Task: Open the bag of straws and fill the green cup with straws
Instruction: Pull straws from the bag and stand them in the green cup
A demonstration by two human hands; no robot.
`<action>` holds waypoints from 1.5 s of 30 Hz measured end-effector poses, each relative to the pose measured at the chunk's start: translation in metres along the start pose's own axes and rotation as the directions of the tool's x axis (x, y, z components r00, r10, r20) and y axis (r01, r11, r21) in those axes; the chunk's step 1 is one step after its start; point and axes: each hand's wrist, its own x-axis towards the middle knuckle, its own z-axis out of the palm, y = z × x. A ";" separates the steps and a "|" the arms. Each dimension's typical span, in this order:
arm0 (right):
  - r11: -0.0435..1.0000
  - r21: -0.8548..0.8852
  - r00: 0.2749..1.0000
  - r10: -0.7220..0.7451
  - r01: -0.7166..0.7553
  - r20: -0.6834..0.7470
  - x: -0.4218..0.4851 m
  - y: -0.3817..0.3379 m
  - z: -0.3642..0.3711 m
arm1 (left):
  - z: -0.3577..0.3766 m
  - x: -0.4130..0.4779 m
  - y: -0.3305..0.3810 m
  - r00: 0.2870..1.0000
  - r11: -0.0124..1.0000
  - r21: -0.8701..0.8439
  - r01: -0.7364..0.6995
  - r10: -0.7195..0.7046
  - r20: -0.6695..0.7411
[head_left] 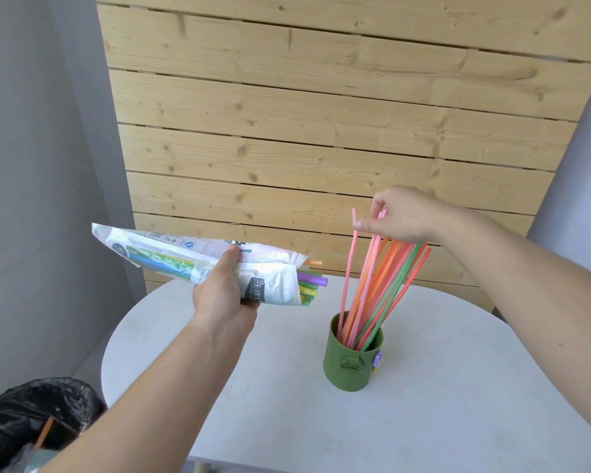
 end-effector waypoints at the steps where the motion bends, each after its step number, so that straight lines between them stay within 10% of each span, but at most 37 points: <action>1: 1.000 -0.013 1.000 -0.002 0.002 -0.026 0.000 0.000 0.002 | 0.000 0.000 0.000 1.000 1.000 0.000 -0.003 0.003 -0.001; 15: 0.990 0.134 0.981 -0.007 0.034 -0.192 -0.013 0.010 0.012 | 0.002 -0.003 -0.002 1.000 1.000 0.002 -0.005 0.005 -0.011; 21: 0.938 0.337 0.859 0.105 0.082 -0.501 -0.052 -0.009 0.014 | 0.006 -0.006 0.000 1.000 1.000 -0.006 -0.004 0.004 0.004; 25: 0.798 0.603 0.953 0.203 -0.028 -0.224 -0.094 -0.041 0.046 | 0.008 -0.011 0.006 0.998 0.999 0.011 -0.040 0.039 0.043; 30: 0.256 0.883 0.901 0.297 -0.395 0.317 -0.114 -0.070 0.082 | 0.013 -0.020 0.003 0.987 0.988 0.061 -0.142 0.137 0.084; 41: 0.216 0.949 0.900 0.418 -0.229 0.122 -0.108 -0.073 0.113 | 0.018 -0.029 -0.008 0.976 0.970 0.126 -0.210 0.200 0.086; 45: -0.015 0.954 0.878 0.387 -0.300 0.282 -0.114 -0.069 0.105 | 0.016 -0.028 -0.011 0.986 0.979 0.118 -0.167 0.163 0.040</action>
